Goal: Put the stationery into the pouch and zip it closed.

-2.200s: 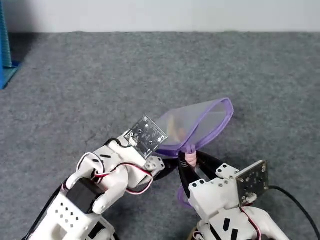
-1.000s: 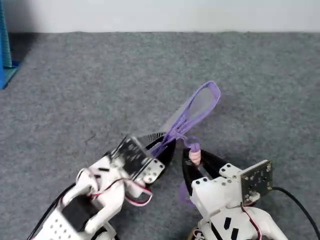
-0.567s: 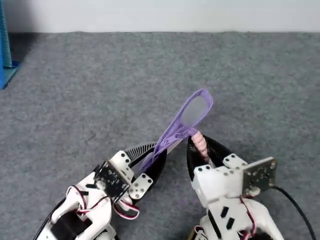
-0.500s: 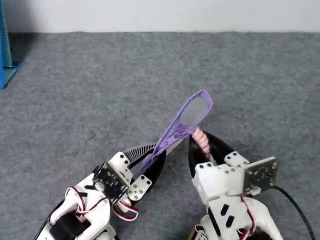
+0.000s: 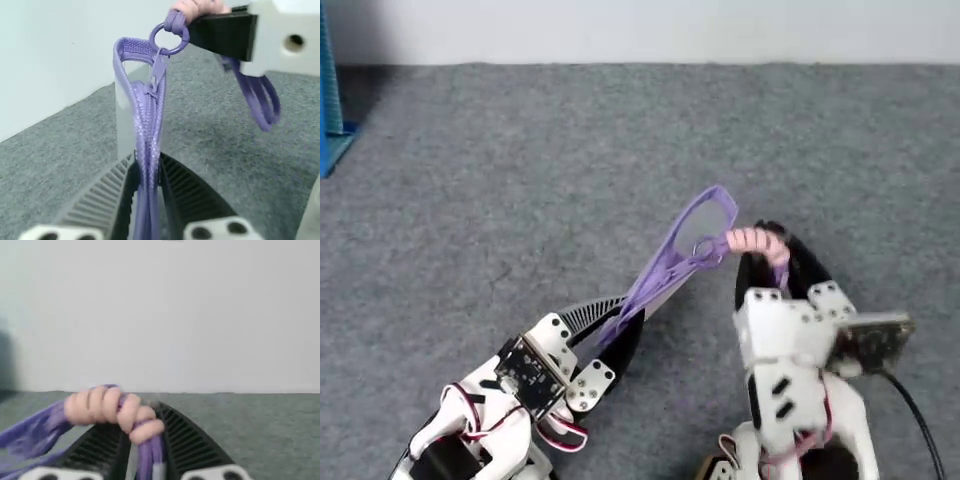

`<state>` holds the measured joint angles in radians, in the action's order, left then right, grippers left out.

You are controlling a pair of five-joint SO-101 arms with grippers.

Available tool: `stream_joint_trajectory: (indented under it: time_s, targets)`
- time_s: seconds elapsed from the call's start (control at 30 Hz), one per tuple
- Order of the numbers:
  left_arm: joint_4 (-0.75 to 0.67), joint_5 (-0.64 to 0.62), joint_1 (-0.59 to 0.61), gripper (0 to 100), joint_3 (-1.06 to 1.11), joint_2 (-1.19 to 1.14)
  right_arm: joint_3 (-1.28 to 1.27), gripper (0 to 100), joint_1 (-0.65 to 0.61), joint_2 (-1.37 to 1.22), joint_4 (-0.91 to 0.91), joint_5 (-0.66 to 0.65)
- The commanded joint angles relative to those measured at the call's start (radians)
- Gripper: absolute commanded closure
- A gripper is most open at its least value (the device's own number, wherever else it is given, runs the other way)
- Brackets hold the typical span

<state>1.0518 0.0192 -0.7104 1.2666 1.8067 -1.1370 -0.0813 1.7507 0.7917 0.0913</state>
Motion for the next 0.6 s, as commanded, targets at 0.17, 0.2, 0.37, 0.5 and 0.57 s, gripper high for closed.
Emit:
stream_joint_trajectory:
  time_s: [0.17,0.2,0.37,0.5,0.57]
  targets:
    - [0.094,-0.008,-0.002,99,-0.087,0.015,-0.017,99.1,0.148,-0.246,-0.26,-0.026]
    - [0.095,-0.008,-0.002,99,-0.087,0.015,-0.017,99.1,0.154,-0.274,-0.277,-0.026]
    - [0.091,-0.008,-0.002,99,-0.087,0.015,-0.02,98.7,0.154,-0.331,-0.263,-0.031]
    - [0.091,-0.009,0.002,99,-0.087,0.015,-0.017,89.7,0.101,-0.297,-0.114,-0.129]
    - [0.091,-0.009,0.002,99,-0.087,0.015,-0.017,82.0,0.081,-0.254,-0.002,-0.147]
